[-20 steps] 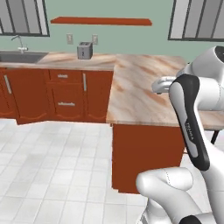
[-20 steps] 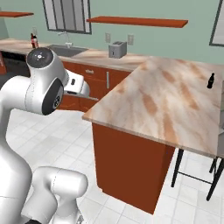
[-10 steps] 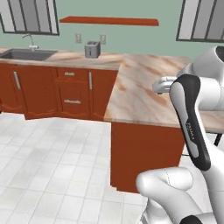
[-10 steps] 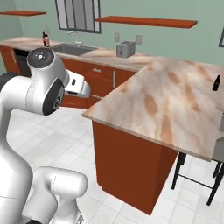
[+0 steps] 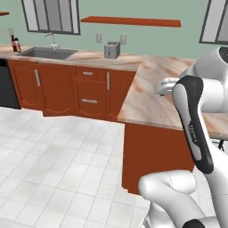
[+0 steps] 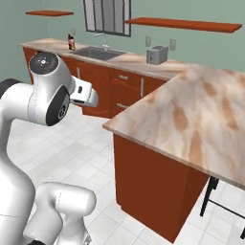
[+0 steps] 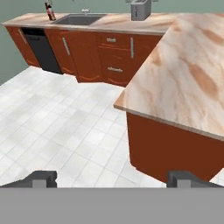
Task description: Place the large bottle from the dining counter next to the other large bottle outside the sink, and place the small bottle from the dining counter next to the other small bottle inside the sink.
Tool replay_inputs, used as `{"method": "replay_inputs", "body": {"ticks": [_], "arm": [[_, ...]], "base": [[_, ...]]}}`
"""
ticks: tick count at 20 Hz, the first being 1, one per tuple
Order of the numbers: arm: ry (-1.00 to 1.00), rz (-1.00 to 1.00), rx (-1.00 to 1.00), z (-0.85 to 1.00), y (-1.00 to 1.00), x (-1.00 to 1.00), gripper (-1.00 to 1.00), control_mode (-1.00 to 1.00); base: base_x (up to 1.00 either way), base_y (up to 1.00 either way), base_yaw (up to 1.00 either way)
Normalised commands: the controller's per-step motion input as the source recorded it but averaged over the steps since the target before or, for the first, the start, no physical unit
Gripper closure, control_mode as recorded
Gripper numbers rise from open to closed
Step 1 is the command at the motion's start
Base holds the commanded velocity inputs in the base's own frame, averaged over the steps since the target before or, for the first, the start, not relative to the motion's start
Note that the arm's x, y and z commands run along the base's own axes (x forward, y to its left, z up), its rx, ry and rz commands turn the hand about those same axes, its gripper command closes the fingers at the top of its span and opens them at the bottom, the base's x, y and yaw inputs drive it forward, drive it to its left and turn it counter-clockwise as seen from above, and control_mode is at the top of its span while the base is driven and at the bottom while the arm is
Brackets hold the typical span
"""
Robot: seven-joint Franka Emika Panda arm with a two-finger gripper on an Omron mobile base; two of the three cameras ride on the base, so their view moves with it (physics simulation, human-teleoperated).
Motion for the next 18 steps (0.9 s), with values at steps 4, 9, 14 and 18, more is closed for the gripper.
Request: {"method": "replay_inputs", "body": {"ticks": [4,9,14,18], "arm": [[0.0,0.0,0.0,0.0,0.0,0.0,-1.0,1.0],[0.0,0.0,0.0,0.0,0.0,0.0,-1.0,1.0],[0.0,0.0,0.0,0.0,0.0,0.0,-1.0,1.0],[0.0,0.0,0.0,0.0,0.0,0.0,-1.0,1.0]], "base": [[-0.02,-0.78,0.12],[-0.11,-1.0,0.01],[-0.04,-1.0,0.01],[0.0,-0.96,0.07]]}}
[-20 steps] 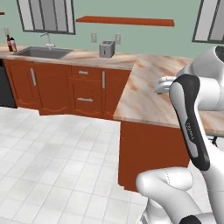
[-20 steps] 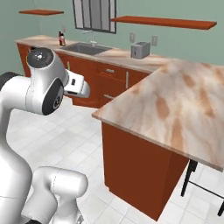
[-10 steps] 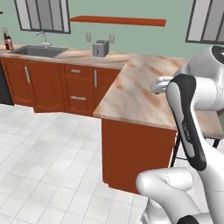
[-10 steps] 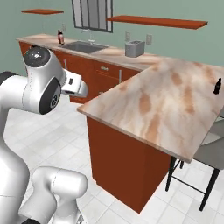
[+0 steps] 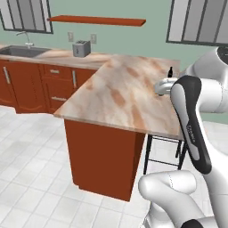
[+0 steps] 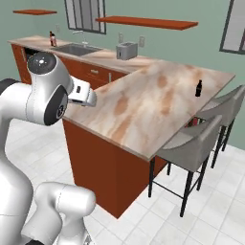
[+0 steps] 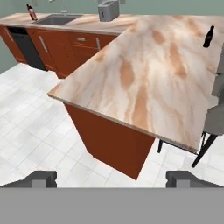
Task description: Place the large bottle from the dining counter next to the other large bottle outside the sink, and place the small bottle from the dining counter next to the other small bottle inside the sink.
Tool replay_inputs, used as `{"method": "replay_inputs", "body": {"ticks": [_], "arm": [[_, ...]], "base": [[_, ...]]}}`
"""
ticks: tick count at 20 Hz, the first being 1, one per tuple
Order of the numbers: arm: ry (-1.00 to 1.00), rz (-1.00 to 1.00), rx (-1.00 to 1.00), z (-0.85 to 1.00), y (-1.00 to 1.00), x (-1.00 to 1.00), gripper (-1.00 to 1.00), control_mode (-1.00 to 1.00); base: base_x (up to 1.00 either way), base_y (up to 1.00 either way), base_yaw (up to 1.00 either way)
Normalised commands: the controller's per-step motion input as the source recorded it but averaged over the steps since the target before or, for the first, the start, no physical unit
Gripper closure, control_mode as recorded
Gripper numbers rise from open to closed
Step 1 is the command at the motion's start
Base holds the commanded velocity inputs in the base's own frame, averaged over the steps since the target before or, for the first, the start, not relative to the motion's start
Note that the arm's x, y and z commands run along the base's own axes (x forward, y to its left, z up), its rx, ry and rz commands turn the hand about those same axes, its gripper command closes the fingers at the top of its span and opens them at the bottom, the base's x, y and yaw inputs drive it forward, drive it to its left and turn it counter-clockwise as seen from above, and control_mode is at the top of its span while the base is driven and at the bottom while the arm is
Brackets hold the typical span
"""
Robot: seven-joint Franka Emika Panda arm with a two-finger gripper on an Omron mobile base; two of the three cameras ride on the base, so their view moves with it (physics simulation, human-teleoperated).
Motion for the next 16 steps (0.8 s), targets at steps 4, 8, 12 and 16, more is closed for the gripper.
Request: {"method": "replay_inputs", "body": {"ticks": [4,8,12,16], "arm": [[0.0,0.0,0.0,0.0,0.0,0.0,-1.0,1.0],[0.0,0.0,0.0,0.0,0.0,0.0,-1.0,1.0],[0.0,0.0,0.0,0.0,0.0,0.0,-1.0,1.0],[0.0,0.0,0.0,0.0,0.0,0.0,-1.0,1.0]], "base": [[0.0,-0.99,0.06],[0.0,-1.0,0.05],[0.05,-1.0,0.05],[0.33,-0.83,0.08]]}}
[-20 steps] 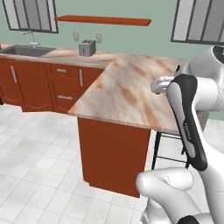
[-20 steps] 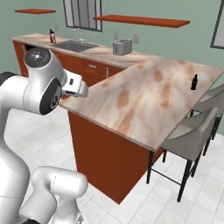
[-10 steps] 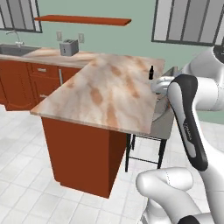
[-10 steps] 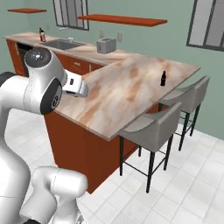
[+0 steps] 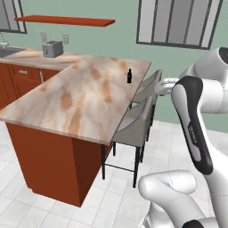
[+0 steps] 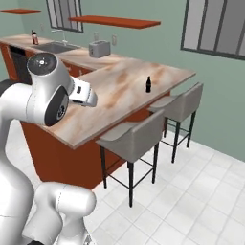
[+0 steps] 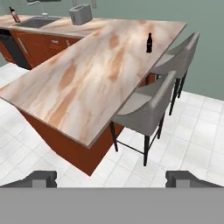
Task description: Place the large bottle from the dining counter next to the other large bottle outside the sink, and place the small bottle from the dining counter next to the other small bottle inside the sink.
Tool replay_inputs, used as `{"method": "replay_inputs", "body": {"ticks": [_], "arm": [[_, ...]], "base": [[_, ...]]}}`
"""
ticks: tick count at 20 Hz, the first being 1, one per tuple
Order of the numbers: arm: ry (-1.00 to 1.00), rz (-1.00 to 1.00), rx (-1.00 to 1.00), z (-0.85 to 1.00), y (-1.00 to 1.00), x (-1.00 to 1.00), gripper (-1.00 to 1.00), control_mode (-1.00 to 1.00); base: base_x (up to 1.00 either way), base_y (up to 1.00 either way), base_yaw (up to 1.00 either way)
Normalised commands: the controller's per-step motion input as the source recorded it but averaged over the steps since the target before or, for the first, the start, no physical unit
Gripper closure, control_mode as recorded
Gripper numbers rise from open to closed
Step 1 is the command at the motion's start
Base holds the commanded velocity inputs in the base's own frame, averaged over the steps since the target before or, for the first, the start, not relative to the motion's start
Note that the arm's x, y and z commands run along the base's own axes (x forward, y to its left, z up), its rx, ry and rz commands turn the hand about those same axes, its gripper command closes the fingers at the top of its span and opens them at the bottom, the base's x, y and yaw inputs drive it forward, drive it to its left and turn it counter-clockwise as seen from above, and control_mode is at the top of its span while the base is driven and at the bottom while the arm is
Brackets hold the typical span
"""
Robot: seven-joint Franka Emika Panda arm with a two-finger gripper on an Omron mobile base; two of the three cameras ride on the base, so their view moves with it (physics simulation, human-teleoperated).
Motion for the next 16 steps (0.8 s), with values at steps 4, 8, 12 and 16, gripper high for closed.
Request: {"method": "replay_inputs", "body": {"ticks": [4,8,12,16], "arm": [[0.0,0.0,0.0,0.0,0.0,0.0,-1.0,1.0],[0.0,0.0,0.0,0.0,0.0,0.0,-1.0,1.0],[0.0,0.0,0.0,0.0,0.0,0.0,-1.0,1.0],[0.0,0.0,0.0,0.0,0.0,0.0,-1.0,1.0]], "base": [[0.46,-0.73,0.09],[0.56,-0.61,0.11],[0.64,-0.53,0.12],[0.65,-0.44,0.14]]}}
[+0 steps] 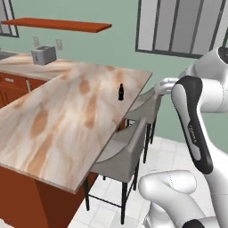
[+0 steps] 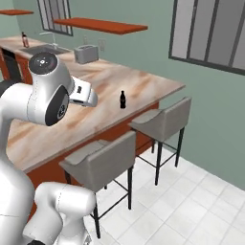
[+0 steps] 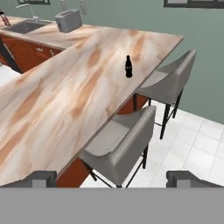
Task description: Place the large bottle from the dining counter next to the other large bottle outside the sink, and place the small bottle from the dining counter next to the other small bottle inside the sink.
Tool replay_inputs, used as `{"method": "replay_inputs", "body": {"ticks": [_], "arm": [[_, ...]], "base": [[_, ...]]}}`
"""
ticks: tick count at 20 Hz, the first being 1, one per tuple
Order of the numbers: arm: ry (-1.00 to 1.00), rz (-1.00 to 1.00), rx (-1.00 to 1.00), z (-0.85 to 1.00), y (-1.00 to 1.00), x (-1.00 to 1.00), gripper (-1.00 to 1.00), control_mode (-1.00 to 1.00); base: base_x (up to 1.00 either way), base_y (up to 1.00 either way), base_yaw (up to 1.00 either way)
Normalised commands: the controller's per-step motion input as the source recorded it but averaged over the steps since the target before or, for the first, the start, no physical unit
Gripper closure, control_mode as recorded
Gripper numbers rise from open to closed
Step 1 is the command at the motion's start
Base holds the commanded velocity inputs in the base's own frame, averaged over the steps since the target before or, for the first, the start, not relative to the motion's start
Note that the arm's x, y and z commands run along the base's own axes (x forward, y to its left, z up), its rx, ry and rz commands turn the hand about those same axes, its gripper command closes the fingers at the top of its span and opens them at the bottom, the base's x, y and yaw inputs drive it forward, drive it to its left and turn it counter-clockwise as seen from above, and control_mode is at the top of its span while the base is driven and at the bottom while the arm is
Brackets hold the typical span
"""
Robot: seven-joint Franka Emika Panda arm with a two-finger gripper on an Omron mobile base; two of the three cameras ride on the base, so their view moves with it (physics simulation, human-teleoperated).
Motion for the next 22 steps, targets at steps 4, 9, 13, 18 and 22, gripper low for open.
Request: {"method": "replay_inputs", "body": {"ticks": [4,9,13,18,22], "arm": [[0.0,0.0,0.0,0.0,0.0,0.0,-1.0,1.0],[0.0,0.0,0.0,0.0,0.0,0.0,-1.0,1.0],[0.0,0.0,0.0,0.0,0.0,0.0,-1.0,1.0],[0.0,0.0,0.0,0.0,0.0,0.0,-1.0,1.0],[0.0,0.0,0.0,0.0,0.0,0.0,-1.0,1.0]], "base": [[0.64,-0.43,0.14],[0.62,-0.34,0.16],[0.57,-0.19,0.19],[0.43,-0.11,0.21],[0.13,-0.01,0.25]]}}
